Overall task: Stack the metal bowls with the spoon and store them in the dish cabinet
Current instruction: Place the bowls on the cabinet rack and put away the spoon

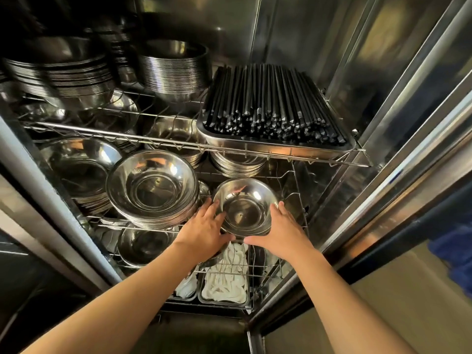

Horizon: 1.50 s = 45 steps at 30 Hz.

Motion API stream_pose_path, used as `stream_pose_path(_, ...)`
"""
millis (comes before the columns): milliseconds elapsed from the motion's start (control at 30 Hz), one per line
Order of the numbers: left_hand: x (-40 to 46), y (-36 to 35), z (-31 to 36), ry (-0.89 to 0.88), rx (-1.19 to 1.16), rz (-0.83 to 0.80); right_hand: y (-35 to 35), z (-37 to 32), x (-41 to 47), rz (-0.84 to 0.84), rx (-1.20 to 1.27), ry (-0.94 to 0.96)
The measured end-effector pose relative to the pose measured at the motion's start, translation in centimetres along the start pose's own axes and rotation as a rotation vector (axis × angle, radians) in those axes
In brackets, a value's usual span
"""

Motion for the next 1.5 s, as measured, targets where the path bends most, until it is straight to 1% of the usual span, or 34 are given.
stream_pose_path(167, -0.7, 1.0, -0.2, -0.05, -0.033, 0.014, -0.6, -1.2, 0.1, 0.007, 0.004, 0.014)
stream_pose_path(467, -1.7, 1.2, -0.8, -0.014, -0.037, 0.055, -1.3, -2.8, 0.2, 0.016, -0.027, 0.024)
stream_pose_path(633, -2.3, 2.6, -0.5, 0.002, -0.065, 0.112, -1.3, -1.8, 0.5, -0.057, 0.018, 0.023)
stream_pose_path(767, -2.1, 2.7, 0.0, 0.05, -0.034, 0.101, -0.6, -1.4, 1.1, -0.08, 0.025, 0.038)
stream_pose_path(933, -2.1, 2.1, 0.4, 0.084, -0.03, 0.072, -0.7, -1.2, 1.2, -0.051, 0.045, 0.044)
stream_pose_path(1067, -2.1, 1.9, 0.0, 0.108, -0.104, 0.073, -1.0, -1.2, 1.3, -0.036, 0.062, 0.043)
stream_pose_path(1200, -2.6, 2.3, -0.6, 0.161, -0.199, 0.158, -1.5, -0.9, 1.4, -0.049, 0.085, 0.047)
stream_pose_path(1267, -3.0, 2.5, -0.8, 0.189, -0.217, 0.191, -1.7, -0.9, 1.4, -0.062, 0.086, 0.05)
stream_pose_path(1367, -3.4, 2.7, -1.0, 0.206, -0.216, 0.179, -1.5, -1.3, 1.0, -0.077, 0.078, 0.057)
stream_pose_path(1500, -4.6, 3.9, -1.2, 0.178, -0.223, 0.187, 0.0, -2.4, -0.6, -0.031, 0.083, 0.111)
Point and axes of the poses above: each hand's wrist, its own x-axis towards the middle knuckle, its own y-axis out of the back of the hand, z = x × y, the point moved 10 cm from there along x, towards the middle knuckle, and after that the axes turned 5 degrees about y, right-handed, at the moved point
